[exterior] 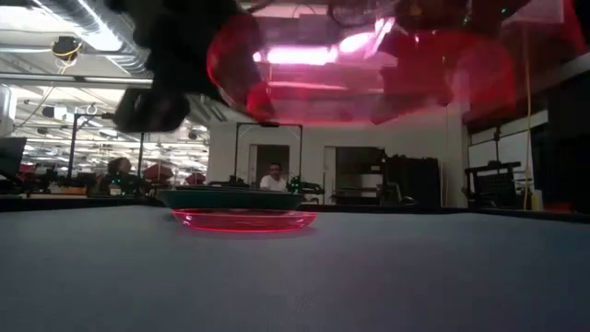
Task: Stack plastic plates
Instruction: Stack the bottom pink plate on the blue plate
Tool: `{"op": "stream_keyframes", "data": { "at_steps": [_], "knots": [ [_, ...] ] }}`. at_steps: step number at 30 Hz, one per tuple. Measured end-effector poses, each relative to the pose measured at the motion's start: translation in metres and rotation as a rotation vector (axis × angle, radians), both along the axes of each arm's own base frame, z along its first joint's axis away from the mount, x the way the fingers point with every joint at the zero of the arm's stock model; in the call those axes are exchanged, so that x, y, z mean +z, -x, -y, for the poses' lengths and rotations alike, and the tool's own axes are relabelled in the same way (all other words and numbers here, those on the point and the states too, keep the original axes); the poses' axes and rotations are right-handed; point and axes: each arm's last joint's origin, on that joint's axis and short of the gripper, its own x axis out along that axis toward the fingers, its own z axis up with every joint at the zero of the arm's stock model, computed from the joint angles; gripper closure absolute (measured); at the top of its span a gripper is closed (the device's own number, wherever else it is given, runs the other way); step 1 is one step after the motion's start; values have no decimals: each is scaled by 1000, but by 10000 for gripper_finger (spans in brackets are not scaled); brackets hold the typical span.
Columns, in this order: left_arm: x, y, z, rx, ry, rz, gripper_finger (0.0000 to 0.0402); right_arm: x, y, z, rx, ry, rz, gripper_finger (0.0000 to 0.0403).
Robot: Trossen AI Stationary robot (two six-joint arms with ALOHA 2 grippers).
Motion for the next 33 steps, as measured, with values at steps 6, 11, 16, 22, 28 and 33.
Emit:
{"op": "stream_keyframes", "data": {
  "at_steps": [6,11,16,22,28,33],
  "knots": [
    [37,19,-19,25,-2,-7,401,0,0,0,-1,0,1,311],
    [68,39,-49,39,-63,-21,401,0,0,0,0,0,0,311],
    [92,57,-83,73,-123,-19,401,0,0,0,0,-2,-4,311],
    [106,73,-125,133,-204,-31,401,0,0,0,-1,-1,-2,311],
    [107,78,-168,130,-246,-67,402,0,0,0,-1,0,-1,311],
    [106,85,-201,147,-258,-89,401,0,0,0,-1,0,-1,311]
  ]
}}
